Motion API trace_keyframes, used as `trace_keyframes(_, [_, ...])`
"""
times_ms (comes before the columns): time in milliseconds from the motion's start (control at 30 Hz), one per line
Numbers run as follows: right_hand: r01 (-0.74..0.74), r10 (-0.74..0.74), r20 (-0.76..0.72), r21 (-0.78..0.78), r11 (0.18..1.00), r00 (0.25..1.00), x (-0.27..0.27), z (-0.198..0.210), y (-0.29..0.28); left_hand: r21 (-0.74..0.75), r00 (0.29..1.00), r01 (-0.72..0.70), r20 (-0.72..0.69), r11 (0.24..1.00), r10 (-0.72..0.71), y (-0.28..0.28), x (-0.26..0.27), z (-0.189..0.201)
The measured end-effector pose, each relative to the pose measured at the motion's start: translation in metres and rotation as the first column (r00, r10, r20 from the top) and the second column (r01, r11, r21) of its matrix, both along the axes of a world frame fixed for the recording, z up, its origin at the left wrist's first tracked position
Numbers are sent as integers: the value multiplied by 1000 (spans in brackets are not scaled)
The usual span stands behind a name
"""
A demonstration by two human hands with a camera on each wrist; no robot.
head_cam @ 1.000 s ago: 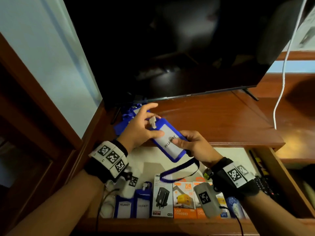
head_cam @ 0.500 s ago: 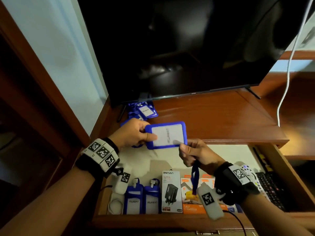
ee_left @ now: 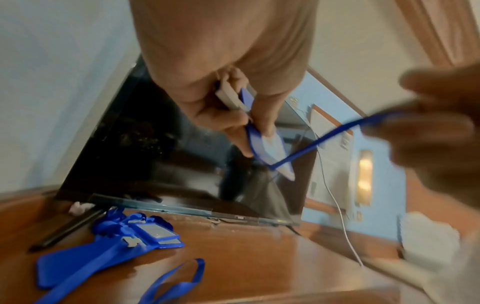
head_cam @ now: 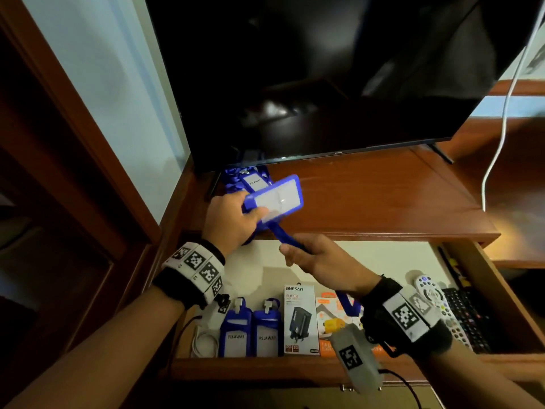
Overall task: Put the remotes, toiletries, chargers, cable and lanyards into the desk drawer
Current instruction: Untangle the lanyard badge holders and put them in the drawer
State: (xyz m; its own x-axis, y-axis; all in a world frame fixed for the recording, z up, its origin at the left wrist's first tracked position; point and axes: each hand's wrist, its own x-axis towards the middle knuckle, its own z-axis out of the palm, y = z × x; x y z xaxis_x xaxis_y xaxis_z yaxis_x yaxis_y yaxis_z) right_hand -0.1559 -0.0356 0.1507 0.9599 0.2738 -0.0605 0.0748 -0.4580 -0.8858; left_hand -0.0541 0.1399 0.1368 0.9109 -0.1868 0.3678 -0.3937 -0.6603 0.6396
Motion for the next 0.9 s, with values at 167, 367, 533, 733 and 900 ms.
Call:
trace_keyframes(167, [-10,62,199,-248,969,978,17,25,-15,301,910,387,-278,872,-308,-4,-17,-7])
trace_keyframes(367, [-45,65,67,-270,962,996,31,18,-41,40,641,656,-558,754,-528,-3,-35,0])
trace_keyframes(533, [19,16,-113,303,953,993,15,-12,-35,-486,548,420,-537,766,-641,1,-35,9])
trace_keyframes(733, [297,-158,-328,434,850,932,10,-43,7,-720,763,40,-426,693,-486,-10,-32,15])
trace_keyframes(900, [240,-172,-271,244,940,947,4,-41,13,-471,930,-106,-359,876,-81,-8,-19,-3])
